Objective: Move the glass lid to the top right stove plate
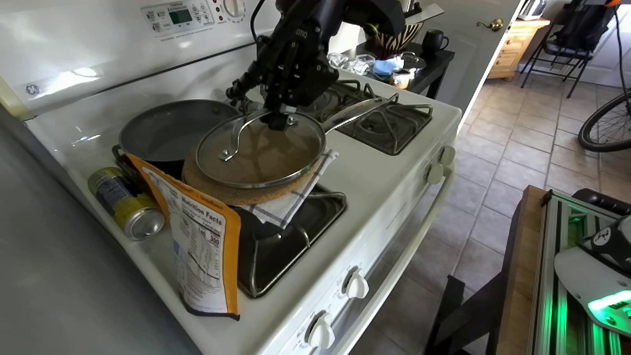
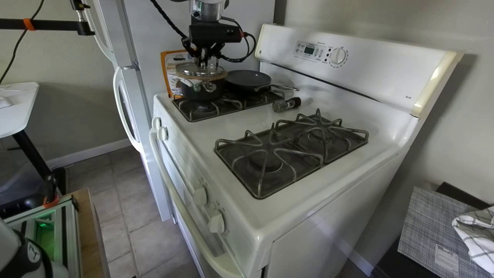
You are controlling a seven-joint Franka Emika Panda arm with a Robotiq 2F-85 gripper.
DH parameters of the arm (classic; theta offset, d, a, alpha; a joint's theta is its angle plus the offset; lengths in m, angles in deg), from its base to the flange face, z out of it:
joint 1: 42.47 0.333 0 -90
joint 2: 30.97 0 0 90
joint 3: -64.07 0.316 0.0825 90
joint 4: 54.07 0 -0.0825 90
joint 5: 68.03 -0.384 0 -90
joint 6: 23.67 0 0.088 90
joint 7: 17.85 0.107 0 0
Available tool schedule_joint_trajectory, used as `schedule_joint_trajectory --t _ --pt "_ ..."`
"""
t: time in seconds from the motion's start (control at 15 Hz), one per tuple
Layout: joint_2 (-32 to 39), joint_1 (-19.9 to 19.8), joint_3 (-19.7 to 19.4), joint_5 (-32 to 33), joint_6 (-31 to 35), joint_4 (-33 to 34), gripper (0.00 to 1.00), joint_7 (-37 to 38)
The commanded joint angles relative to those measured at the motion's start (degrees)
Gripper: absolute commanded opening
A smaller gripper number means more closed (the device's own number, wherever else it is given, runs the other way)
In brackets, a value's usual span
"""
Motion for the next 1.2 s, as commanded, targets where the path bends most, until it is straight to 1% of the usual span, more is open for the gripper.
schedule_joint_trajectory --t 0.0,0.33,0.6,0.87,1.13 --pt "-2.30 -0.86 0.97 -0.87 0.49 -0.66 0.03 2.91" --pt "-3.74 -0.76 0.75 -1.08 2.17 -0.97 0.03 5.65" --pt "-6.00 -2.46 -0.82 -0.49 7.61 -3.03 0.03 12.37" --pt "-8.48 -5.80 -4.65 -1.61 9.42 -5.59 0.03 16.67" --pt "-10.57 -9.45 -8.36 1.97 11.27 -9.28 0.03 23.62"
